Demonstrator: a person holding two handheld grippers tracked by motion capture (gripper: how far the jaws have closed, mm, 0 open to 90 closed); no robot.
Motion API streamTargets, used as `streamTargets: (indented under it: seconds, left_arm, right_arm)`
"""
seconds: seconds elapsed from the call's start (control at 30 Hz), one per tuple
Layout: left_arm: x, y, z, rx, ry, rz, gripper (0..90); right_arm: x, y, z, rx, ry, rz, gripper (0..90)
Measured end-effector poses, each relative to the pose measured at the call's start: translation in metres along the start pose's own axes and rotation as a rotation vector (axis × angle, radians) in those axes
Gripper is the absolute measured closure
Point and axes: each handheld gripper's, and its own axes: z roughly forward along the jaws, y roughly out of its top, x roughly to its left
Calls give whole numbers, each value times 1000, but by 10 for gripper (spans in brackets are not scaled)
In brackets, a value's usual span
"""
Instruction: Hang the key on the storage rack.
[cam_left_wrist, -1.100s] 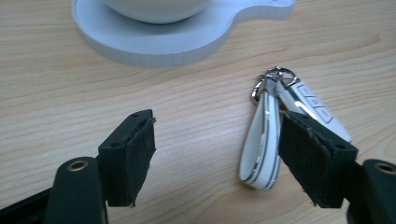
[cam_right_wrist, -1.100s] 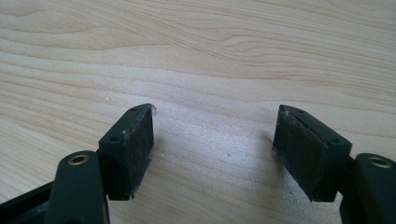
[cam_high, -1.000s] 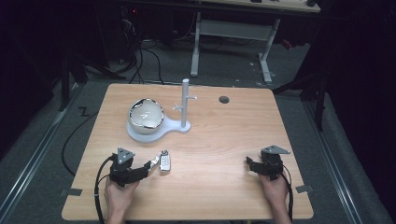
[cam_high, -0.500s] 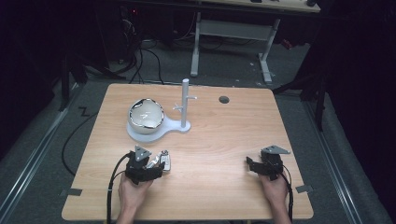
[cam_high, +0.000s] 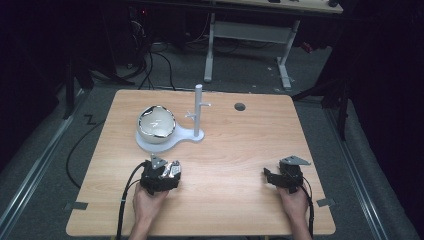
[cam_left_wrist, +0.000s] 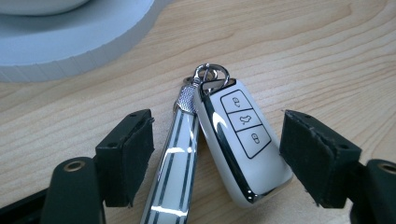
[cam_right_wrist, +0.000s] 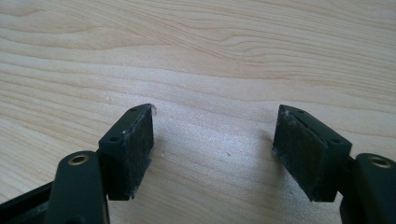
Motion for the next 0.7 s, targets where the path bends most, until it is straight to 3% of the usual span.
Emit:
streamTargets:
  seconds: [0.07,0.17,0.3,0.43,0.67,0.7]
  left_arm:
    - [-1,-2,5,30,21,21,280]
    - [-4,-5,5,22,39,42,307]
    - [-1,-5,3,13,11,50,421]
    - [2,-5,2,4,-21,31,562]
    - [2,-5,-1,-8,-43,47,597]
    - [3,-4,-4,-13,-54,30,598]
  right_arm:
    - [0,0,0,0,0,0,290]
    - [0,0,0,0,0,0,290]
    - [0,0,0,0,0,0,290]
    - [0,0,0,0,0,0,290]
    - [0,0,0,0,0,0,290]
    - [0,0,0,0,0,0,290]
